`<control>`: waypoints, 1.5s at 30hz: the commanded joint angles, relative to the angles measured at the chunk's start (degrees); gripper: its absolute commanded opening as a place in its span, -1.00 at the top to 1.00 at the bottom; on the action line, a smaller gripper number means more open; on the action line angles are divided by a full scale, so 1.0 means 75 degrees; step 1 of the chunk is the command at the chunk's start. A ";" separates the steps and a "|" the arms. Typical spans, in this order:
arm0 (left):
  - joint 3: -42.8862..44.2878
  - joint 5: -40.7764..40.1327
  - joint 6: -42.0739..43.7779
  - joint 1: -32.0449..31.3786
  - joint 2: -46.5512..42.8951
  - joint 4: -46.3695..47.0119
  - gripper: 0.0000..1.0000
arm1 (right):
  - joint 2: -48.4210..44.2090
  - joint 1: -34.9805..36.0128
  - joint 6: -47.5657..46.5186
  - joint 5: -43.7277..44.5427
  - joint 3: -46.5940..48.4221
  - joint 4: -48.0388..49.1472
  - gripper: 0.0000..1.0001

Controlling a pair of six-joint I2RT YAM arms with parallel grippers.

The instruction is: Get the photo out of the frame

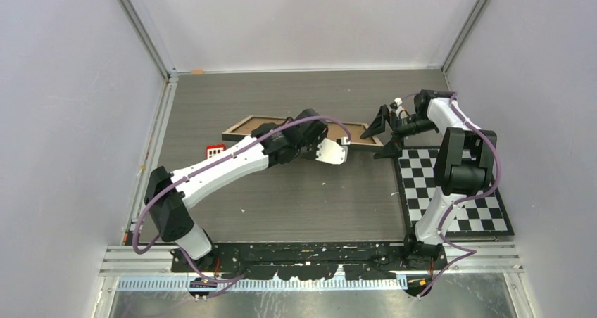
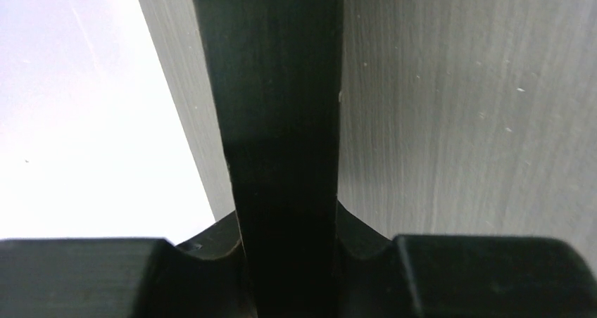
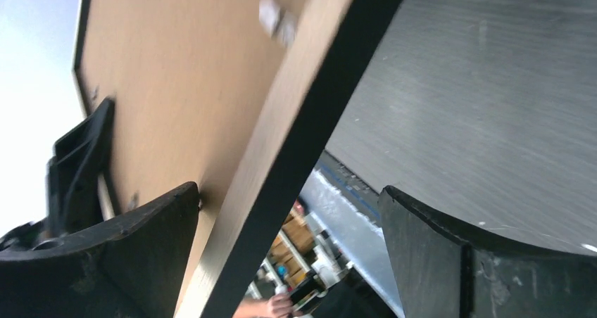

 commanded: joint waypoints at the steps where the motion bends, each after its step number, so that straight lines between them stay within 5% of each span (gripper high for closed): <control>1: 0.1677 0.0545 -0.0781 -0.0119 -0.0001 -0.2980 1.00 | -0.0586 -0.0171 -0.0507 0.1260 0.0428 0.0144 -0.99; 11: 0.4439 0.1968 -0.2271 -0.0166 0.0806 -0.6389 1.00 | -0.1098 -0.0554 -0.2020 0.0790 0.0660 0.0631 -0.99; 18: 0.4388 0.2229 -0.2424 -0.0166 0.0660 -0.6425 1.00 | -0.3518 -0.0677 -0.4673 -0.0239 -0.0844 0.1452 -0.99; 23: 0.3908 0.2107 -0.1834 -0.0157 0.0352 -0.6096 1.00 | -0.4936 -0.1301 -0.7239 0.0098 -0.1772 0.0707 -0.99; 28: 0.3853 0.2393 -0.1341 -0.0088 0.0219 -0.6083 1.00 | -0.4609 -0.2168 -1.2537 -0.0645 -0.1231 -0.3036 -0.99; 32: 0.3915 0.2722 -0.1073 0.0010 0.0240 -0.6059 1.00 | -0.4690 -0.2159 -1.4629 -0.1282 -0.1247 -0.4392 -0.99; 41: 0.4139 0.3103 -0.0729 0.0242 0.0450 -0.5834 1.00 | -0.5672 -0.1321 -1.4562 -0.1846 -0.1126 -0.4307 -0.99; 45: 0.4195 0.3164 -0.0694 0.0255 0.0536 -0.5771 1.00 | -0.5989 -0.0768 -1.3194 -0.1902 -0.0923 -0.3363 -0.99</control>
